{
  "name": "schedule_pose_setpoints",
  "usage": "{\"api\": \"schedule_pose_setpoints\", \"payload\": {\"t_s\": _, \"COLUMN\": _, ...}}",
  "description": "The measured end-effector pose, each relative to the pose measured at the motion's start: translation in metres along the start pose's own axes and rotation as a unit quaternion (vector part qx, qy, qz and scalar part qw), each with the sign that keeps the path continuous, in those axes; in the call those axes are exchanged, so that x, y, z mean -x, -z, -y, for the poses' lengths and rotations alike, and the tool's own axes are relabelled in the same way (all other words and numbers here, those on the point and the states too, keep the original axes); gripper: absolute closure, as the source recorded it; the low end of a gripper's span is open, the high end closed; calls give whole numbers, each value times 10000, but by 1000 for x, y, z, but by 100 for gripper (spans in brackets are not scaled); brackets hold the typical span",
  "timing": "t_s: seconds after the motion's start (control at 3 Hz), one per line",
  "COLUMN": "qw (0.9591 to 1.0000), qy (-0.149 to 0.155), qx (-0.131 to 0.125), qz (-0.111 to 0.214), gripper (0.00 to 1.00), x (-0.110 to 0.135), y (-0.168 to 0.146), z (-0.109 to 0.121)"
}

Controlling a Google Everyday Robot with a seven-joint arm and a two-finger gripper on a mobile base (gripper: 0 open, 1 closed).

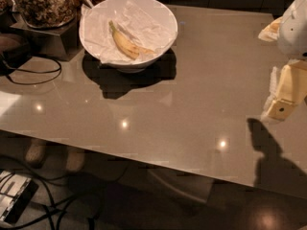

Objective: Pick banana from white bowl

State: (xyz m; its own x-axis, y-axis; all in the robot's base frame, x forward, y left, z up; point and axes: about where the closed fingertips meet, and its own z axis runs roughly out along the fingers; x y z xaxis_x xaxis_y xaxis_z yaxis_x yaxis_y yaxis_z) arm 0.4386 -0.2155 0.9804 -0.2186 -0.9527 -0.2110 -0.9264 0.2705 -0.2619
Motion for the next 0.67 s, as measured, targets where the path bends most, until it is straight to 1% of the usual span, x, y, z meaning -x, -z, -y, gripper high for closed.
{"api": "schedule_pose_setpoints", "payload": {"t_s": 0.33, "qw": 10000, "qy": 0, "qx": 0, "qz": 0, "gripper": 0, "x": 0, "y": 0, "z": 0}}
{"api": "schedule_pose_setpoints", "payload": {"t_s": 0.67, "qw": 9994, "qy": -320, "qx": 70, "qz": 101, "gripper": 0, "x": 10, "y": 9, "z": 9}}
